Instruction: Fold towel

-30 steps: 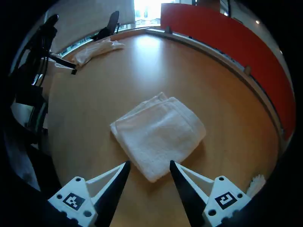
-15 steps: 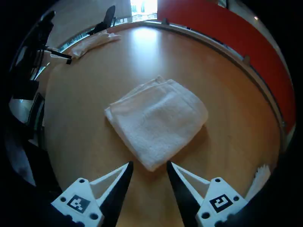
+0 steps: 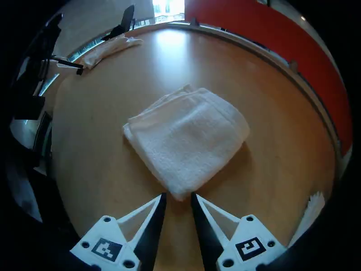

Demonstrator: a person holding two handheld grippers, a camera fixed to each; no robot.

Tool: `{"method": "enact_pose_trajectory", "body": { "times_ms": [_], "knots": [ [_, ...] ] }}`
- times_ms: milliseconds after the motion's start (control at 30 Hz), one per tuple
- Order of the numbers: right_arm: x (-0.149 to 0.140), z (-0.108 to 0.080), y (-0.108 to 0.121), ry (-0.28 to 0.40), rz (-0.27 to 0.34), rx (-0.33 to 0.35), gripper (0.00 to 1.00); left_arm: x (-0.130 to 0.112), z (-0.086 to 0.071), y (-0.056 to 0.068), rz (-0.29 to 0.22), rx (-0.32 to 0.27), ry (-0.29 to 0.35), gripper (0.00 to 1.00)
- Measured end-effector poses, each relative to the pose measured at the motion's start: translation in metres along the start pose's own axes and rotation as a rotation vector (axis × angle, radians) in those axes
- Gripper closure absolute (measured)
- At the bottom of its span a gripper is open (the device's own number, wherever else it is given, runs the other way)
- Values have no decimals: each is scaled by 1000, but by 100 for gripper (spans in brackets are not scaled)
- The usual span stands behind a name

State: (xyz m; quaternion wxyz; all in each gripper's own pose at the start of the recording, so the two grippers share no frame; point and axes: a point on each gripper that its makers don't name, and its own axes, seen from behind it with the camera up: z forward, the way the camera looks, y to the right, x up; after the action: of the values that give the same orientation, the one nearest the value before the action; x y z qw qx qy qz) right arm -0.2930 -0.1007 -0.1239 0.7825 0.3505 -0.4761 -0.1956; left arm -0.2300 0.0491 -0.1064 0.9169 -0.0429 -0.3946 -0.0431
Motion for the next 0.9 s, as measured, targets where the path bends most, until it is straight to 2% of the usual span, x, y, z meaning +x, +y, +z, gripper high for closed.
{"method": "enact_pose_trajectory", "body": {
  "times_ms": [133,300,433,500,700,900],
  "knots": [
    [-2,1,0,-4,1,-4,60,0,0,0,-2,0,1,1],
    [-1,3,-1,-7,6,-7,66,1,0,-1,-1,-1,1,1],
    [-1,4,-2,-6,16,-7,76,0,0,-1,1,-1,0,1],
    [-1,5,-1,-5,19,-7,77,0,0,-1,1,-1,0,1],
    [-2,5,0,-4,12,-12,94,0,0,-1,2,-2,0,2],
    [1,7,1,9,22,-16,94,-1,0,-1,3,-3,-1,1]
  ]
}}
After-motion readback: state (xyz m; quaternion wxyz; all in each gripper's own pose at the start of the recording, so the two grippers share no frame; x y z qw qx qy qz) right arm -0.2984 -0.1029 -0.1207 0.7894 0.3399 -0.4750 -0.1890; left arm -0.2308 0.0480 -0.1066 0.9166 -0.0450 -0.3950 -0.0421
